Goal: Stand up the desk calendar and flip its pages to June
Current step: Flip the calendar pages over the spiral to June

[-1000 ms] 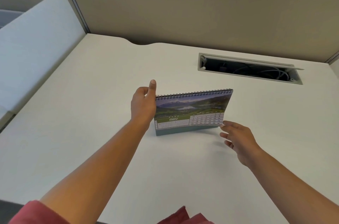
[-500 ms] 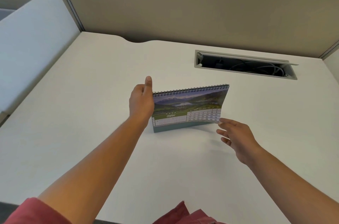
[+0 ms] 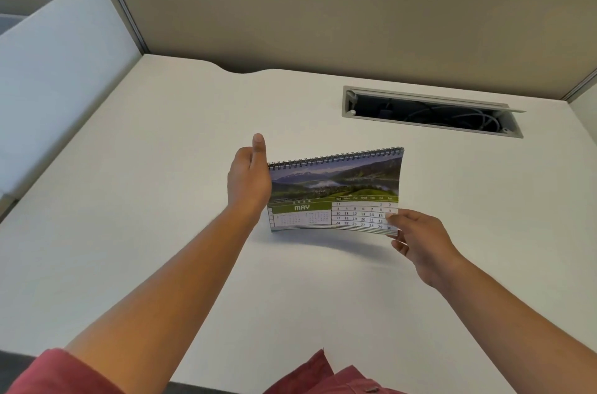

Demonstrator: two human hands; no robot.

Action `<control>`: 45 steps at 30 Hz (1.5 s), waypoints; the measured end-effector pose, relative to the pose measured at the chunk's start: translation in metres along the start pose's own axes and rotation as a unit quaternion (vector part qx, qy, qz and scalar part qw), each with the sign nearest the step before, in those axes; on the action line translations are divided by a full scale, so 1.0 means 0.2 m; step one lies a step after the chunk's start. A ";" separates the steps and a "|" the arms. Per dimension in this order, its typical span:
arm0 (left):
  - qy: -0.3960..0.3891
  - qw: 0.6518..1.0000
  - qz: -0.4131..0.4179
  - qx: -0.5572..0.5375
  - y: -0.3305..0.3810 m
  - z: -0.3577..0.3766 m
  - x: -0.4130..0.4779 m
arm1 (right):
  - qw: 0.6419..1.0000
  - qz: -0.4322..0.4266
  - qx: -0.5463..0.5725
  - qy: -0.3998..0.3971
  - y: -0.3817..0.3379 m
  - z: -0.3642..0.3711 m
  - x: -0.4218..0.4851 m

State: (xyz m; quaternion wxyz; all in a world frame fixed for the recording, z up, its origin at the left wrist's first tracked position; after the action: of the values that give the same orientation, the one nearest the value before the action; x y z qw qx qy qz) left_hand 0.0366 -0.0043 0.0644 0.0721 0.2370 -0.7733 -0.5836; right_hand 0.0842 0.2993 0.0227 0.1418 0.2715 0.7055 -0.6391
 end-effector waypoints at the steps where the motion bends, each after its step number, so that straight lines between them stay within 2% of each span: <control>1: 0.001 1.000 -0.003 -0.006 0.00 0.00 0.00 | 1.000 -0.001 -0.006 -0.001 -0.01 0.00 0.00; 6: 0.006 0.999 0.031 -0.006 0.00 -0.04 -0.04 | 1.000 -0.021 -0.008 -0.003 -0.05 0.00 -0.06; 10: 0.023 0.990 0.139 0.017 -0.01 -0.15 -0.10 | 0.999 -0.020 0.021 -0.016 -0.07 -0.02 -0.10; 14: 0.044 0.957 0.264 0.108 -0.07 -0.30 -0.21 | 0.998 -0.012 0.050 -0.048 -0.10 -0.02 -0.14; 16: 0.024 0.909 0.372 0.185 -0.09 -0.37 -0.28 | 0.995 -0.011 0.058 -0.079 -0.13 -0.02 -0.17; 19: -0.114 0.793 0.526 0.286 -0.13 -0.37 -0.42 | 0.987 -0.009 0.079 -0.143 -0.18 -0.03 -0.22; 20: -0.151 0.766 0.544 0.308 -0.15 -0.36 -0.45 | 0.983 -0.009 0.083 -0.162 -0.20 -0.03 -0.24; 22: -0.179 0.744 0.541 0.349 -0.18 -0.34 -0.49 | 0.978 -0.013 0.099 -0.185 -0.24 -0.04 -0.27; 26: -0.159 0.761 0.520 0.354 -0.15 -0.32 -0.50 | 0.965 -0.003 0.168 -0.199 -0.31 -0.07 -0.30; 31: -0.118 0.787 0.540 0.274 0.00 -0.35 -0.47 | 0.953 -0.003 0.223 -0.206 -0.39 -0.08 -0.31; 34: -0.073 0.816 0.532 0.215 0.12 -0.37 -0.43 | 0.942 -0.008 0.252 -0.221 -0.42 -0.08 -0.31; 38: -0.014 0.859 0.492 0.144 0.25 -0.37 -0.39 | 0.932 -0.004 0.271 -0.240 -0.43 -0.08 -0.30; 41: -0.003 0.885 0.453 0.110 0.30 -0.37 -0.35 | 0.934 -0.003 0.269 -0.234 -0.42 -0.08 -0.29; 45: 0.007 0.899 0.429 0.091 0.35 -0.38 -0.31 | 0.941 0.001 0.259 -0.219 -0.40 -0.08 -0.29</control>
State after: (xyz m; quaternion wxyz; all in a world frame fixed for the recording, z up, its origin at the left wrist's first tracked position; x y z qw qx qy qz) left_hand 0.1005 -0.0267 0.1642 0.2985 -0.1079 -0.8493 -0.4218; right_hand 0.0882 0.3000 0.1231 0.2189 0.1529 0.4670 -0.8430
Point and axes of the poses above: each hand's wrist, its own x-axis towards the middle knuckle, its own z-axis out of the palm, y = z × x, the point moved 4 cm from there along x, towards the middle knuckle, and after that the axes turned 1 degree about -y, right-handed, at the moved point
